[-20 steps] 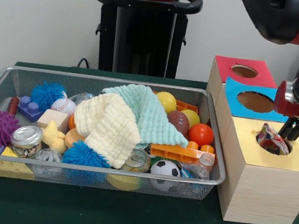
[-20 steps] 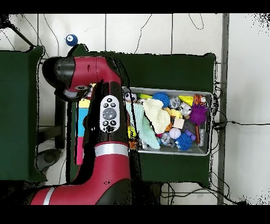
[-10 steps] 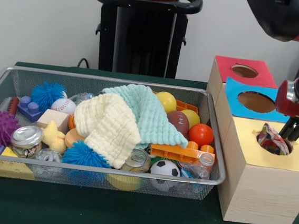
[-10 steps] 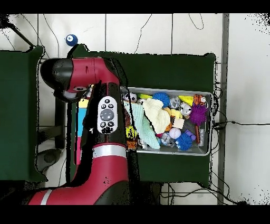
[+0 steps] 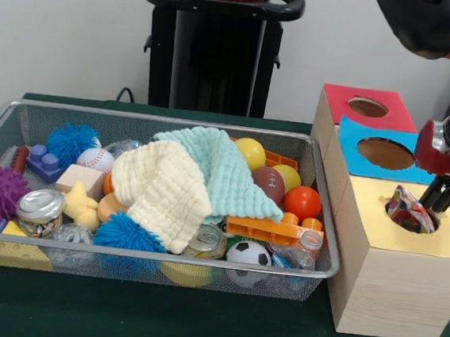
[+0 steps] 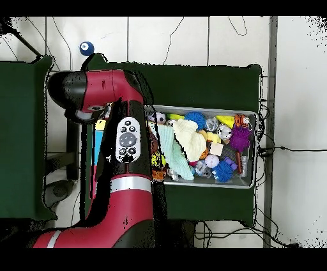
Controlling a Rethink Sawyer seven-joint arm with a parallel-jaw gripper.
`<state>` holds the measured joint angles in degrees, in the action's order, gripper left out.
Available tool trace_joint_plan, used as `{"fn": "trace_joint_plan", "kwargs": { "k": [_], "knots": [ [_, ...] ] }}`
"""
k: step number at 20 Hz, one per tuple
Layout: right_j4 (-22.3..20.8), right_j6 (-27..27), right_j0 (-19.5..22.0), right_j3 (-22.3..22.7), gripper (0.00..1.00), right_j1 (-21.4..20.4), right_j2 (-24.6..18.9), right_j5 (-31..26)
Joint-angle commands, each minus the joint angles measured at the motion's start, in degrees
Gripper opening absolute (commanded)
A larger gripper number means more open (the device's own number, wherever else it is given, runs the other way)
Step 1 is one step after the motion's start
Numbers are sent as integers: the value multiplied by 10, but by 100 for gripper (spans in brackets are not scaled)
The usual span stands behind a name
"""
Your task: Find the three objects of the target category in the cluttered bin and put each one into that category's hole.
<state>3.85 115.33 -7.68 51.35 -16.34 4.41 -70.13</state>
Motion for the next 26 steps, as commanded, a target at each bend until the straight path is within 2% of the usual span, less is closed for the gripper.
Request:
{"fn": "trace_joint_plan", "kwargs": {
  "k": [1, 6, 13, 26],
  "knots": [
    [-38, 48, 16, 47, 0, 53, -18, 117],
    [-40, 45, 20, 53, 0, 52, -19, 131],
    [-35, 42, 25, 52, 0, 45, -20, 120],
    [-31, 30, 44, -3, 0, 66, -23, 87]
  ]
}}
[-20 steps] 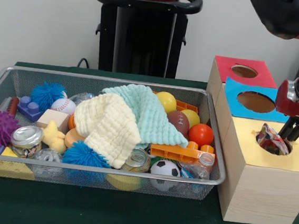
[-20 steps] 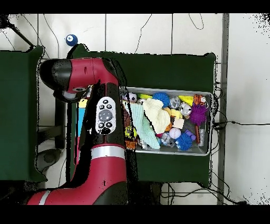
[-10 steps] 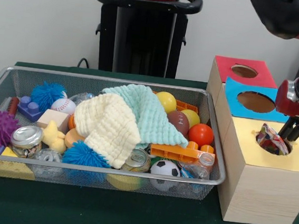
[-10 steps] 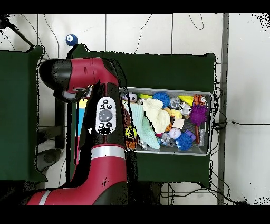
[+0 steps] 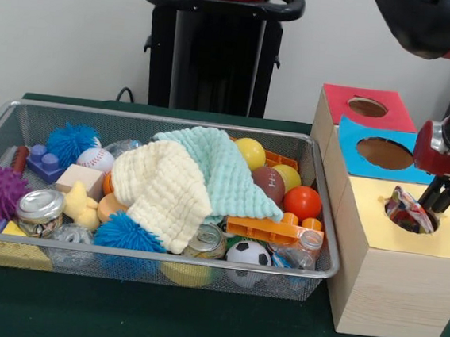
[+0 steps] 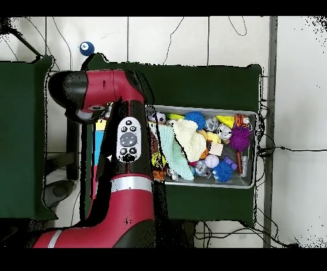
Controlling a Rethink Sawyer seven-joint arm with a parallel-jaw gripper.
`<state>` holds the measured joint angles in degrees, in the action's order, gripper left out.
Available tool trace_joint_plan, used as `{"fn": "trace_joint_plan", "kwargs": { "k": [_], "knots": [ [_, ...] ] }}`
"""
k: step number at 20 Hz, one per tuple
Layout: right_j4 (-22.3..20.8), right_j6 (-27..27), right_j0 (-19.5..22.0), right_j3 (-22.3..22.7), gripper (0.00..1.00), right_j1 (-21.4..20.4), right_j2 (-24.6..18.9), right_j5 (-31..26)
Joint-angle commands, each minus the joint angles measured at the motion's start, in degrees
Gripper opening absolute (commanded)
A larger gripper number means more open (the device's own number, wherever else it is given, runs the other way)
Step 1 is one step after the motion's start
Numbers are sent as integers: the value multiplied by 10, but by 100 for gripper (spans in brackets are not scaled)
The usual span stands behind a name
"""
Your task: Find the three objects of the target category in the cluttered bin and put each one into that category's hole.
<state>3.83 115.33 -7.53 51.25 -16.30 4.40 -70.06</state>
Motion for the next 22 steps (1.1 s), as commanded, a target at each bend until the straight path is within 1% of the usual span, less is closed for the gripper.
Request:
{"fn": "trace_joint_plan", "kwargs": {
  "k": [1, 12, 17, 22],
  "knots": [
    [-30, 30, 44, -6, 0, 68, -23, 86],
    [-32, 25, 50, -10, 0, 66, -20, 88],
    [-46, 26, 47, -9, 0, 75, -11, 108],
    [-56, 32, 43, 0, 0, 78, -6, 145]
  ]
}}
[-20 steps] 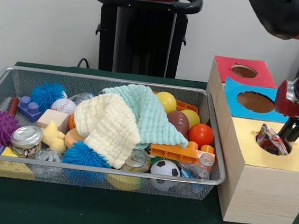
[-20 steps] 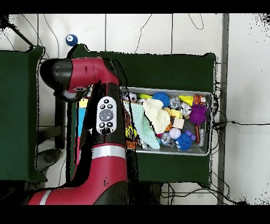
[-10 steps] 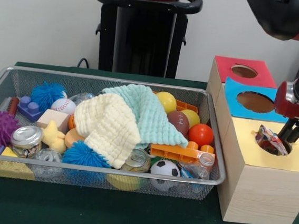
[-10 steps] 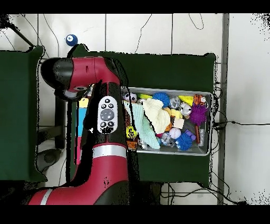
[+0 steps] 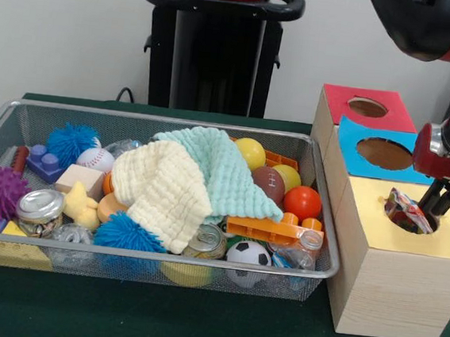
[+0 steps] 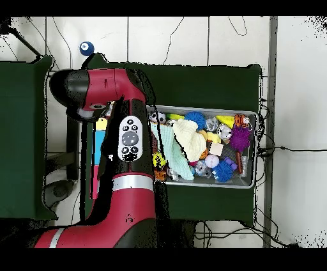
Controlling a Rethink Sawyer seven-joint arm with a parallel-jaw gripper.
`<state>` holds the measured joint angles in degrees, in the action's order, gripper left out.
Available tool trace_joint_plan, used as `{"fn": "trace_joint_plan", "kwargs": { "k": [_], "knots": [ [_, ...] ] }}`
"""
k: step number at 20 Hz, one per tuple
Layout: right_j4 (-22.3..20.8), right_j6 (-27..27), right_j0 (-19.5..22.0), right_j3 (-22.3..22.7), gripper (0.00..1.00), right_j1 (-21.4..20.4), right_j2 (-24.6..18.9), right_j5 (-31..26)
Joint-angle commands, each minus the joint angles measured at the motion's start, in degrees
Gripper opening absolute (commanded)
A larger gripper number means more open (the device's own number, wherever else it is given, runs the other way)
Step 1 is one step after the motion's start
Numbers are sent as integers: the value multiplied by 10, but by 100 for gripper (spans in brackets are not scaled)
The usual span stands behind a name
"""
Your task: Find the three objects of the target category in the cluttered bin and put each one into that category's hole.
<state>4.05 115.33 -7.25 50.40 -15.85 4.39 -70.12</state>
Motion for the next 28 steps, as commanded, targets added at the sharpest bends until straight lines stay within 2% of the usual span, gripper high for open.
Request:
{"fn": "trace_joint_plan", "kwargs": {
  "k": [1, 10, 19, 28],
  "knots": [
    [-60, 33, 40, 11, 0, 73, -5, 149],
    [-98, 49, 26, 4, 0, 90, 32, 160],
    [-104, 48, 20, 14, 0, 96, 43, 179],
    [-100, 15, 34, 7, 0, 92, 43, 140]
  ]
}}
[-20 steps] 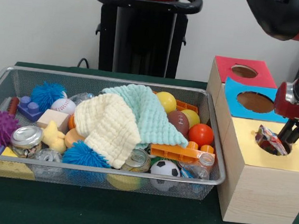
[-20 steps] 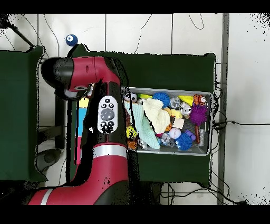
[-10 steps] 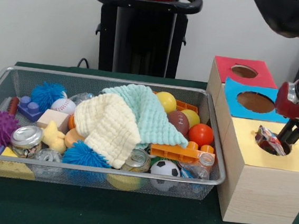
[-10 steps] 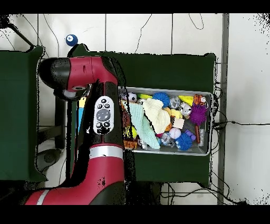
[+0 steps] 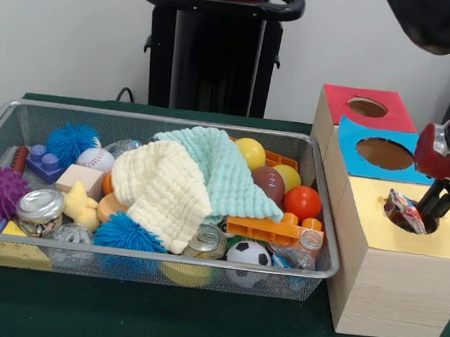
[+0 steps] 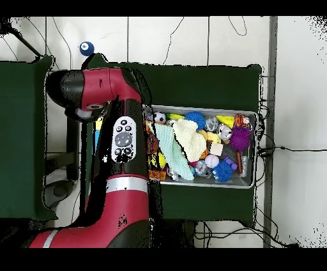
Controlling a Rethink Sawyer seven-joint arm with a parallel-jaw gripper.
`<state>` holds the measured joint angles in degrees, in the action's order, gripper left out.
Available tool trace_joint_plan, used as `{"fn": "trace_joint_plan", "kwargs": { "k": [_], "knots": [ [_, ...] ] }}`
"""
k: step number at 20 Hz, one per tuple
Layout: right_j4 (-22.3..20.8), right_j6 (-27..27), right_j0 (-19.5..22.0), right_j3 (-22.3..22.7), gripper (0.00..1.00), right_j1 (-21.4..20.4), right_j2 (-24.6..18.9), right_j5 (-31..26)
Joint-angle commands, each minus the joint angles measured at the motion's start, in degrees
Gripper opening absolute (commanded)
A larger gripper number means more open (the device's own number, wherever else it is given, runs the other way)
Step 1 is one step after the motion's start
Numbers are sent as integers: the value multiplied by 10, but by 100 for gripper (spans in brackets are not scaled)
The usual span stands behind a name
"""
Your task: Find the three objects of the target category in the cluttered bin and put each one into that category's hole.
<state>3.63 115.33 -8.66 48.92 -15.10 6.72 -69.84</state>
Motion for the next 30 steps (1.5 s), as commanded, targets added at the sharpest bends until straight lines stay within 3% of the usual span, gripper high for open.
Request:
{"fn": "trace_joint_plan", "kwargs": {
  "k": [1, 11, 21, 30],
  "knots": [
    [-96, 11, 50, 21, 0, 84, 19, 138],
    [-95, -3, 53, 42, 0, 56, 12, 123],
    [-93, -1, 57, 27, 0, 84, 1, 154],
    [-62, 3, 70, 42, 0, 76, -27, 154]
  ]
}}
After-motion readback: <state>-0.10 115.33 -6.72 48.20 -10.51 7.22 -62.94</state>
